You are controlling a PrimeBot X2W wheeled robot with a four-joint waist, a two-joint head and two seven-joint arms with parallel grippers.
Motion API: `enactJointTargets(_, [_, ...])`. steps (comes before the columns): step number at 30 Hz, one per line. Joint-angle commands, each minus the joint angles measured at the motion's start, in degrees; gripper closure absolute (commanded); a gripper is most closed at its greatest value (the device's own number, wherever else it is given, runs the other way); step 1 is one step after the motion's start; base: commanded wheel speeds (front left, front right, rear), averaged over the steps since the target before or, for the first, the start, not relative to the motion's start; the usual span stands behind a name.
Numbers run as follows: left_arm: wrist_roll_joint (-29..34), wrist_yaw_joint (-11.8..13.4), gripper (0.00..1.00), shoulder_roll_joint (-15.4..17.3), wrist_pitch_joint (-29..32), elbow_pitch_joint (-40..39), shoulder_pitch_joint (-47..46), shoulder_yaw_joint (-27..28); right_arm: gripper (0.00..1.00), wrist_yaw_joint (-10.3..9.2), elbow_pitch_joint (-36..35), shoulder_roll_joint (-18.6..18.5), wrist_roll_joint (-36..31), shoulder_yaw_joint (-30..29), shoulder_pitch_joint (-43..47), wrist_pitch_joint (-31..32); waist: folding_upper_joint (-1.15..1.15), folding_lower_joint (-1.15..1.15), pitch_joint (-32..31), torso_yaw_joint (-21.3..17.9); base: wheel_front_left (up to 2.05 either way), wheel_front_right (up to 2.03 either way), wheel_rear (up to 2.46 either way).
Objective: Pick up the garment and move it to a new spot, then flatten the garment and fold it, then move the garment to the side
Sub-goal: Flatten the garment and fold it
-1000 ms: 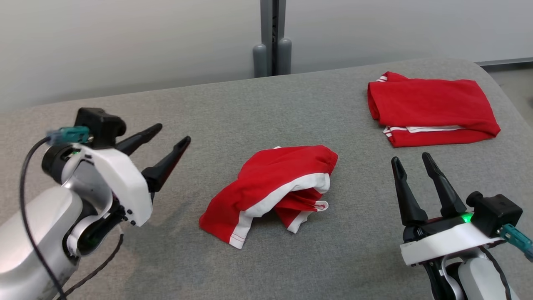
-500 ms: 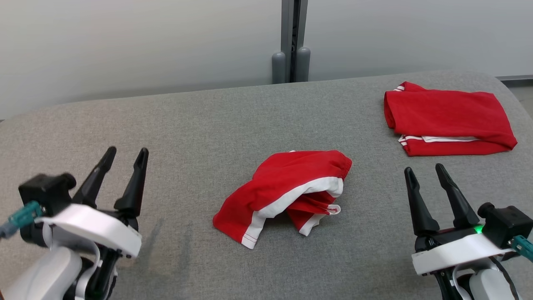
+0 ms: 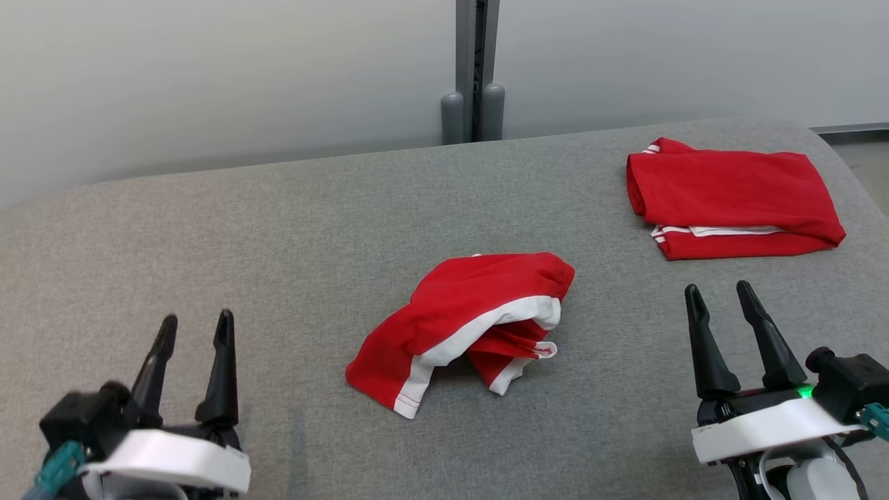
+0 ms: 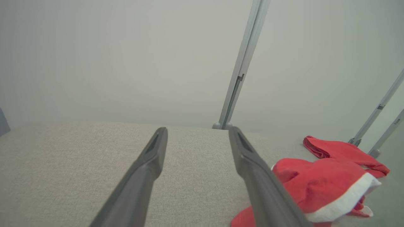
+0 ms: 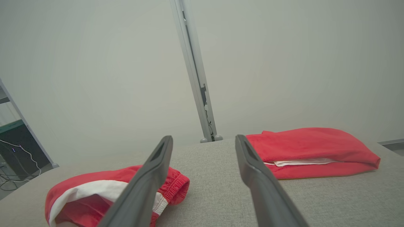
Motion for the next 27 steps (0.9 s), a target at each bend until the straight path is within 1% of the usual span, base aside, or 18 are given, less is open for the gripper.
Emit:
enactJointTargets(1, [0.7, -0.4, 0.00, -1.3, -0.2, 0.2, 2.5, 1.8, 0.00, 0.02, -0.2, -0.1, 0.3, -0.1, 0.6, -0.2, 0.00, 0.00, -0.5, -0.5, 0.00, 0.00, 0.00])
enactJointTargets(2, [1.5, -0.5, 0.00, -2.4, -0.2, 0.2, 3.3, 3.4, 0.00, 0.02, -0.3, 0.0, 0.4, -0.2, 0.7, -0.2, 0.00, 0.00, -0.7, -0.7, 0.00, 0.00, 0.00])
enactJointTargets(5, [3.9, -2.4, 0.00, -5.4, -0.2, 0.1, 5.5, 5.9, 0.00, 0.02, -0.6, 0.1, 0.5, -0.6, 0.9, -0.2, 0.00, 0.00, -1.0, -0.7, 0.00, 0.00, 0.00])
enactJointTargets(12, [8.9, -6.1, 0.00, -9.6, -0.3, 0.7, 6.8, 9.8, 0.00, 0.02, -1.0, 0.0, 0.5, -1.2, 1.2, -0.2, 0.00, 0.00, -0.8, -0.3, 0.00, 0.00, 0.00])
enactJointTargets(15, [10.0, -7.3, 0.00, -10.6, -0.3, 1.5, 7.0, 10.7, 0.00, 0.02, -1.1, 0.2, 0.4, -1.2, 1.2, -0.2, 0.00, 0.00, -0.6, -0.1, 0.00, 0.00, 0.00])
enactJointTargets(16, [10.0, -7.3, 0.00, -10.6, -0.3, 1.5, 7.0, 10.7, 0.00, 0.02, -1.1, 0.2, 0.4, -1.2, 1.2, -0.2, 0.00, 0.00, -0.6, -0.1, 0.00, 0.00, 0.00])
enactJointTargets(20, [9.9, -9.0, 0.00, -11.4, -0.3, 3.4, 7.0, 10.1, 0.00, 0.02, -0.9, 0.4, 0.4, -1.1, 1.0, -0.2, 0.00, 0.00, -0.5, -0.1, 0.00, 0.00, 0.00])
enactJointTargets(23, [10.0, -10.5, 0.00, -11.0, 0.7, 4.5, 6.7, 8.5, 0.00, 0.02, -0.8, 0.5, 0.5, -1.2, 0.8, -0.2, 0.00, 0.00, -0.3, -0.2, 0.00, 0.00, 0.00])
enactJointTargets(27, [10.2, -12.4, 0.00, -11.2, 3.5, 5.3, 5.3, 5.4, 0.00, 0.02, -0.8, 0.4, 0.5, -1.6, 0.4, -0.2, 0.00, 0.00, 0.0, -0.4, 0.00, 0.00, 0.00])
